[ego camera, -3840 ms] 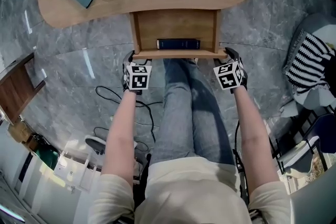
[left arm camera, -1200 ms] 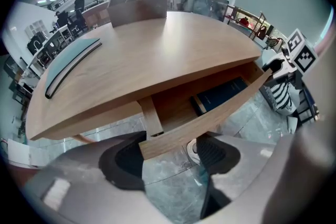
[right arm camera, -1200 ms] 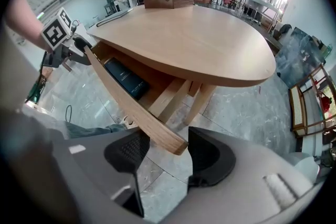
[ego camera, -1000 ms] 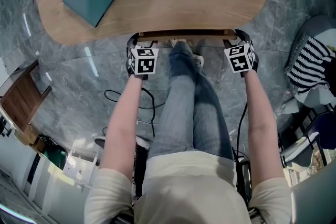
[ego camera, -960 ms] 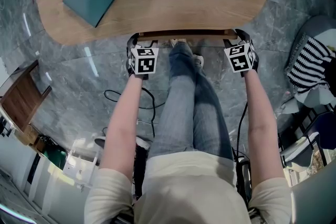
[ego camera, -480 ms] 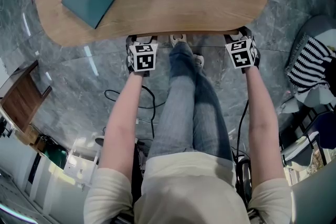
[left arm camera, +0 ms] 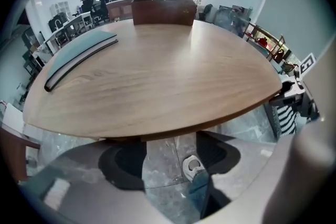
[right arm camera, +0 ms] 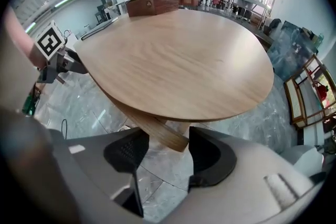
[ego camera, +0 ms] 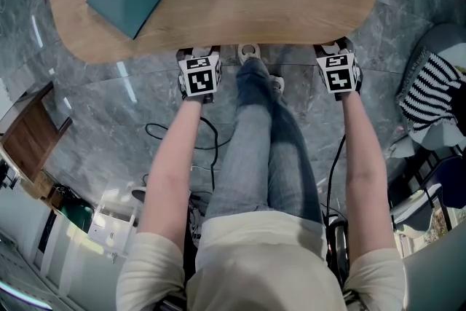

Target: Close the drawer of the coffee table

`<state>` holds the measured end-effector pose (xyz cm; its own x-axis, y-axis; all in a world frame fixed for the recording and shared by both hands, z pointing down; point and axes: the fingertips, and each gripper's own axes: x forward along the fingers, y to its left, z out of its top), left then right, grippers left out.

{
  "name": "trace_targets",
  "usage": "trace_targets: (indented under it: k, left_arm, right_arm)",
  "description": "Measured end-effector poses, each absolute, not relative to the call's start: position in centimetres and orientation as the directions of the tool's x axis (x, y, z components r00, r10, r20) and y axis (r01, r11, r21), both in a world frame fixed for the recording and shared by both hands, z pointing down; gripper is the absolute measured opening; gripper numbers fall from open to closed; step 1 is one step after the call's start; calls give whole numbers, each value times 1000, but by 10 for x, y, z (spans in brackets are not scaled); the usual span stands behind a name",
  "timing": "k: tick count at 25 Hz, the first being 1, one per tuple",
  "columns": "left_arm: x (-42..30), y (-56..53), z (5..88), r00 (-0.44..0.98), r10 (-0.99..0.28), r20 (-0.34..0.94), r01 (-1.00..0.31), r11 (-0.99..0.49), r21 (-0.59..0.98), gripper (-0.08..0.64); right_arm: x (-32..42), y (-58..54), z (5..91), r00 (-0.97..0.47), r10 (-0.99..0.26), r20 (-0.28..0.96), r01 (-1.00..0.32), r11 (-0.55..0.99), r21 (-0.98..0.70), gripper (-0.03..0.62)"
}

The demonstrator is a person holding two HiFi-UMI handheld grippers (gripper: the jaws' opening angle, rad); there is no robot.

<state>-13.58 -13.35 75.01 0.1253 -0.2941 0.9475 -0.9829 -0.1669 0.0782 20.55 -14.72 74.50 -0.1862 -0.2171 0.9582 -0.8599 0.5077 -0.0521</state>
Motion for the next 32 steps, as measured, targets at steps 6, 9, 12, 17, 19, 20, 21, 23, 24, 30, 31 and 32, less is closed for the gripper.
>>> trace_targets:
  k: [6,9,12,17,19,20,21,23,24,30,31,32]
  left_arm:
    - [-136,-133,752,132,-295,946,-983,-163,86,301]
    - [-136,-133,752,138,-296,945,-984,-153,96,301]
    - [-134,-132,753,146,-300,943,-984,-143,106,299]
    - [-135,-133,754,149,-313,938,-984,-140,109,298]
    - [-135,-136,752,148,-323,935,-985,-134,110,296]
    - [-135,-137,752,146,-323,935,-986,-126,110,296]
    - [-135,-138,752,142,-318,938,-987,-118,110,296]
    - [-134,-137,752,129,-305,944,-989,-107,101,296]
    - [-135,-136,752,122,-303,945,-990,-100,96,296]
    - [-131,-132,738,100,-359,928,-995,-14,102,296]
    - [-130,-131,734,100,-372,923,-994,-2,107,296]
    - [-128,-129,731,101,-384,918,-994,7,112,296]
  right_arm:
    - [208,-146,748,-189,-226,956,-890,451,-70,239]
    - [210,-145,749,-193,-233,953,-907,412,-83,241]
    - [212,-144,749,-201,-235,951,-919,381,-100,241]
    - [212,-142,753,-223,-246,943,-949,276,-152,241]
    - [213,-144,753,-220,-269,938,-968,179,-176,234]
    - [213,-145,752,-210,-280,937,-974,138,-178,232]
    - [214,-146,751,-197,-288,937,-979,113,-171,232]
    - [215,-145,751,-177,-292,940,-983,96,-155,232]
    - [215,-143,751,-172,-290,941,-984,90,-152,232]
    - [222,-141,738,-149,-334,931,-989,50,-141,179]
    - [223,-140,735,-149,-346,926,-989,52,-140,157]
    - [222,-139,731,-153,-356,922,-988,59,-141,143]
